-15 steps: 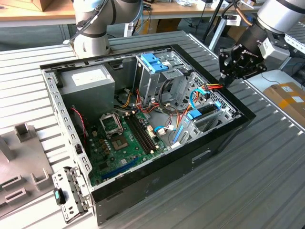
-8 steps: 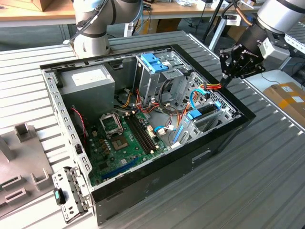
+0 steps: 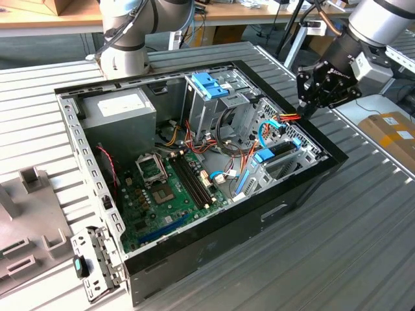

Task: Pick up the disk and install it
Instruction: 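Insert the first disk wire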

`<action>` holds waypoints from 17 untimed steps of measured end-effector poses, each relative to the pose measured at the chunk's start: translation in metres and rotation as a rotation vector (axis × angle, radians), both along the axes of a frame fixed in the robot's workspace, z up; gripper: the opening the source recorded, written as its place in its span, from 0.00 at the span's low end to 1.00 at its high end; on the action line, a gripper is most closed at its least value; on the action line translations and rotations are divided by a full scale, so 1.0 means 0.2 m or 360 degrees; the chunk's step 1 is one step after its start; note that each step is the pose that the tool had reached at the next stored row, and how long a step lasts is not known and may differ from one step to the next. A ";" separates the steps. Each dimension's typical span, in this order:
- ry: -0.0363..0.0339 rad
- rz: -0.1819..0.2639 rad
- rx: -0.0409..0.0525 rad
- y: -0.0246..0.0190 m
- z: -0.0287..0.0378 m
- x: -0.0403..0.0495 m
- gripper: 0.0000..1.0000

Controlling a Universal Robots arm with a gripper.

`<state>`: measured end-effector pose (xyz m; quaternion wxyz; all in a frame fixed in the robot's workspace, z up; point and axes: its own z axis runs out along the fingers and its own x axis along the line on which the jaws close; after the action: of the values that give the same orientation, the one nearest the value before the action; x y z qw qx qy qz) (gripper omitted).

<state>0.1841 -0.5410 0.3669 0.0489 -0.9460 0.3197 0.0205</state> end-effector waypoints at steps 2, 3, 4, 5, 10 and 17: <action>-0.0001 0.0002 0.0002 0.000 0.000 -0.002 0.25; -0.0001 0.0028 0.0002 0.001 0.000 -0.003 0.25; 0.0000 0.0055 0.0002 0.001 0.000 -0.003 0.25; -0.0001 0.0092 0.0002 0.005 0.000 -0.003 0.25; -0.0001 0.0095 0.0005 0.023 -0.006 -0.003 0.25; -0.0001 0.0095 0.0005 0.029 -0.009 -0.002 0.25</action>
<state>0.1836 -0.5352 0.3650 0.0499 -0.9551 0.2912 0.0223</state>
